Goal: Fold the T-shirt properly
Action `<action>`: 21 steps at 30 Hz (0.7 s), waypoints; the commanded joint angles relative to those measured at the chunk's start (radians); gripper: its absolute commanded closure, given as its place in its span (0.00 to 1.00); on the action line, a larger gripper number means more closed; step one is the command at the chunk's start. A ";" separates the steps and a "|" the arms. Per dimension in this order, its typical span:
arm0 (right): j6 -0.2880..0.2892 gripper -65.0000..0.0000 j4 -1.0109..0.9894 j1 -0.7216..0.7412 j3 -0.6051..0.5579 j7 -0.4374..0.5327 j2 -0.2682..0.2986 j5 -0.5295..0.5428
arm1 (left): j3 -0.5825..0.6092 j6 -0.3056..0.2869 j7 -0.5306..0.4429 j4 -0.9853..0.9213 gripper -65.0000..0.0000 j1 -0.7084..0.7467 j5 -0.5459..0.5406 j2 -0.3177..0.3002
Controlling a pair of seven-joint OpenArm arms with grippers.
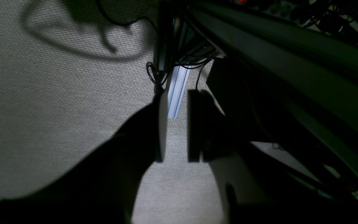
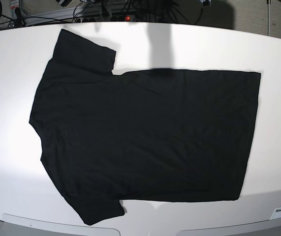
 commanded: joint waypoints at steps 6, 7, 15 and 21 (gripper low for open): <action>0.007 0.80 0.071 -0.041 0.000 -0.016 0.017 -0.003 | 0.001 -0.010 -0.004 0.035 0.82 0.032 0.135 0.004; 0.007 0.80 0.091 -0.054 0.000 -0.015 0.020 -0.003 | 0.001 -0.010 -0.004 0.054 0.82 0.045 0.147 0.004; 0.011 0.80 0.293 -0.201 0.000 -0.018 0.079 -0.008 | 0.002 -0.011 -0.002 0.319 0.82 0.213 0.150 0.005; 0.056 0.80 0.485 -0.336 0.000 -0.022 0.132 -0.029 | 0.003 -0.022 0.082 0.562 0.82 0.362 0.203 0.005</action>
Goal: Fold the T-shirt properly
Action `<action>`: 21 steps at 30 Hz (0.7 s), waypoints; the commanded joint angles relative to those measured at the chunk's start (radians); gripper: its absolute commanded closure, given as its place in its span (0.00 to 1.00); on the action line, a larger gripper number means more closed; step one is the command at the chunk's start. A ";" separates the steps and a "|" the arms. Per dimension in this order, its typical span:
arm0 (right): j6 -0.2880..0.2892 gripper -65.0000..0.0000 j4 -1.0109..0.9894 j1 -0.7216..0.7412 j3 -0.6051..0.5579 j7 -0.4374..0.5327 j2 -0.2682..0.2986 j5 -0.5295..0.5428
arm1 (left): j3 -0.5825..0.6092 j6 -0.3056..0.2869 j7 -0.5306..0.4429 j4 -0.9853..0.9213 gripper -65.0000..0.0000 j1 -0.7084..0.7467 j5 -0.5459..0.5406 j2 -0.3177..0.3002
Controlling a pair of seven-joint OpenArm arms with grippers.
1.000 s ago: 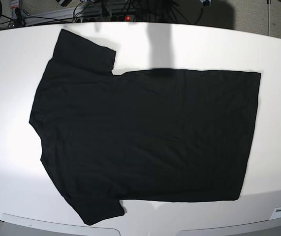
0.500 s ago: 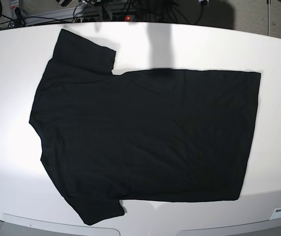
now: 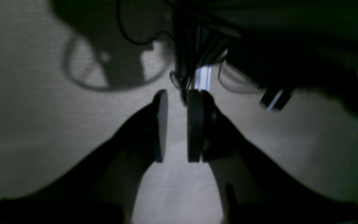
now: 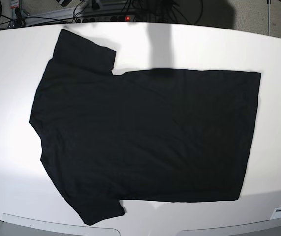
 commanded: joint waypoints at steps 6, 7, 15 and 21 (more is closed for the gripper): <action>0.079 0.80 0.244 -0.169 0.000 -0.040 0.063 0.010 | 0.000 -0.009 0.025 0.244 0.82 0.154 -0.006 -0.002; 0.090 0.80 0.285 -0.199 0.000 -0.046 0.074 0.010 | 0.000 -0.016 0.037 0.286 0.82 0.179 -0.006 -0.002; 0.092 0.80 0.641 -0.459 0.000 -0.065 0.200 0.012 | 0.000 -0.105 0.063 0.663 0.82 0.383 -0.005 -0.006; 0.011 0.80 0.928 -0.634 0.001 -0.132 0.359 0.007 | 0.000 -0.189 0.066 0.942 0.82 0.501 0.105 -0.045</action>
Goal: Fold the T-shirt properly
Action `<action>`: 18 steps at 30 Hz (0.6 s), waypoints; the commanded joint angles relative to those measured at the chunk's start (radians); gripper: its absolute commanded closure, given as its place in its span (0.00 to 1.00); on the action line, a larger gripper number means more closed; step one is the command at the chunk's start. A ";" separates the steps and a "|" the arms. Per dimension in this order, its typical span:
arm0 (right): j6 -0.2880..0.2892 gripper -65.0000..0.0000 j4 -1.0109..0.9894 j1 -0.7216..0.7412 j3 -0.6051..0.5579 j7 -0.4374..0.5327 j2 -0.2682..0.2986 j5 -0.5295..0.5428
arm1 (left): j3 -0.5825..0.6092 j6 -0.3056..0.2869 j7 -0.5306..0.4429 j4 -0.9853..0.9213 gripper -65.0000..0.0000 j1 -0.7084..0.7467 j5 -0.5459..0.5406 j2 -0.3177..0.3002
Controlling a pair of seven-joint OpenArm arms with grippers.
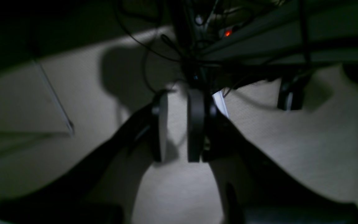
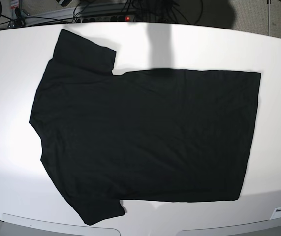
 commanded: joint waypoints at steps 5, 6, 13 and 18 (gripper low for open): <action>-0.102 0.80 0.219 -0.118 0.002 -0.081 0.161 -0.005 | 0.000 -0.009 -0.005 0.192 0.82 0.047 0.123 -0.053; -0.132 0.80 0.252 -0.132 0.002 -0.098 0.192 -0.023 | 0.000 -0.009 0.002 0.222 0.82 0.045 0.145 -0.069; -0.393 0.80 0.383 -0.142 0.002 -0.202 0.362 -0.212 | 0.000 -0.013 -0.022 0.347 0.82 -0.043 0.344 -0.223; -0.463 0.80 0.392 -0.117 0.002 -0.229 0.460 -0.261 | 0.000 -0.065 -0.079 0.332 0.69 -0.168 0.471 -0.352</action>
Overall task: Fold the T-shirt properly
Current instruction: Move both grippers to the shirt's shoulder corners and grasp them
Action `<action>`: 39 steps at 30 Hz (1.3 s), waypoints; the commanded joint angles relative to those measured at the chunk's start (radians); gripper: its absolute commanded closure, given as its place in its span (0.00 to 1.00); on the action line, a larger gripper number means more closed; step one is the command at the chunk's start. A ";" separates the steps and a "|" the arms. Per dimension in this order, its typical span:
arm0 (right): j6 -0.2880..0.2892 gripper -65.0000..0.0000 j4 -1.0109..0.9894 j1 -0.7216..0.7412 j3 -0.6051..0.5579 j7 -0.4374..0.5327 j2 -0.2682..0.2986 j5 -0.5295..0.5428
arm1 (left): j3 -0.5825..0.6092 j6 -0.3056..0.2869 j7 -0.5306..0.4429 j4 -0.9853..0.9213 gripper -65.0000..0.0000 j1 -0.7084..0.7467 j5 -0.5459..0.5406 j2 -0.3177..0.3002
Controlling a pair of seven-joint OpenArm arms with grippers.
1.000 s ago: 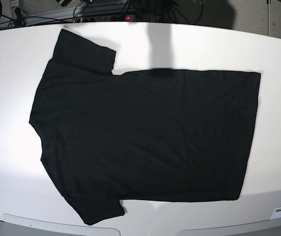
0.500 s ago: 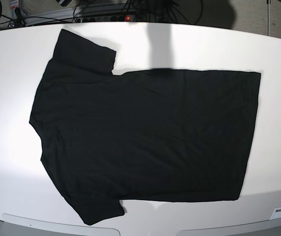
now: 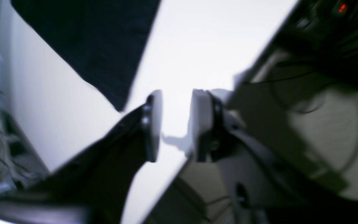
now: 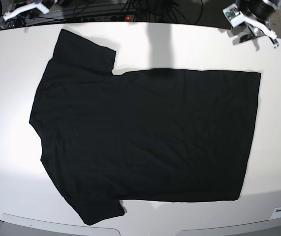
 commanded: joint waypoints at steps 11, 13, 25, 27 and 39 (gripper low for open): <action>-0.057 0.80 0.019 0.100 0.002 -0.146 0.058 0.004 | -0.005 -0.063 -0.113 -0.144 0.61 -0.194 -0.052 -0.200; -0.068 0.80 0.019 0.105 0.002 -0.146 0.058 0.004 | -0.005 -0.074 -0.152 -0.183 0.61 -0.224 -0.052 -0.233; -0.125 0.80 0.019 0.178 0.002 -0.147 0.058 0.001 | 0.163 -0.092 -0.148 -0.426 0.61 -0.474 -0.051 -0.249; -0.126 0.80 0.019 0.188 0.002 -0.157 0.058 0.000 | 0.197 -0.092 -0.118 -0.463 0.61 -0.520 -0.052 -0.249; -0.171 0.80 0.019 0.191 0.002 -0.173 0.058 0.000 | 0.286 -0.093 -0.125 -0.680 0.61 -0.664 -0.051 -0.250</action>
